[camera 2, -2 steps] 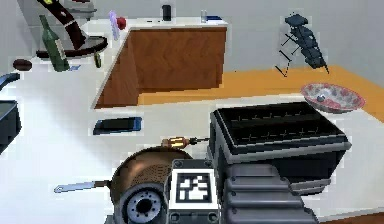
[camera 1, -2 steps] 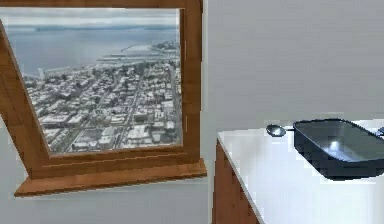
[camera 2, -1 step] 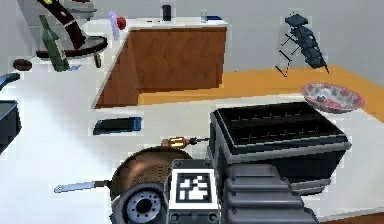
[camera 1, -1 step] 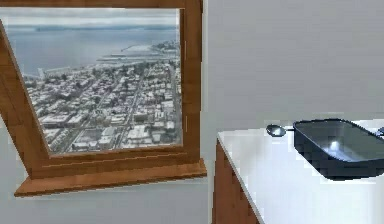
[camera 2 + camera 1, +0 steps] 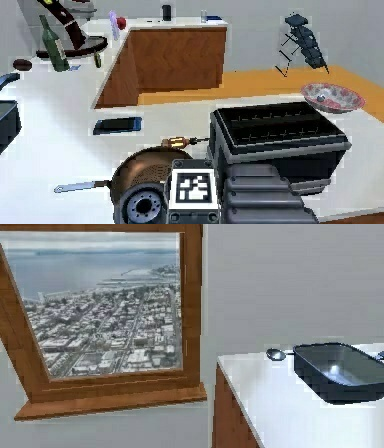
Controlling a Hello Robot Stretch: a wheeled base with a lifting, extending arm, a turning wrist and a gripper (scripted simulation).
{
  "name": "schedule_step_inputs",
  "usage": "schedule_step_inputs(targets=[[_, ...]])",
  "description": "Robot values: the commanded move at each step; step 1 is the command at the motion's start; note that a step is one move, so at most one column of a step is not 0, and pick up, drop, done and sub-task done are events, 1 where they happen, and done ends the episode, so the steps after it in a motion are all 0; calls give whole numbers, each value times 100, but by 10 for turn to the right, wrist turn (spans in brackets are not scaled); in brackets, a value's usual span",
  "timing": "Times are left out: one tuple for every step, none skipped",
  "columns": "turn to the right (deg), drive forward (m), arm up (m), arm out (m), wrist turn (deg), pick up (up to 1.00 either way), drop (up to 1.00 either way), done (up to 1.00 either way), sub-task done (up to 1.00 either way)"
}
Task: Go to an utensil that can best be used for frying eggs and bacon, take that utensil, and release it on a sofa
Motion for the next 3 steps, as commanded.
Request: schedule_step_inputs(targets=[[0, 0, 0, 0, 450, 0, 0, 0, 0], [0, 0, 0, 0, 240, 0, 0, 0, 0], [0, 0, -12, 0, 0, 0, 0, 0, 0]])
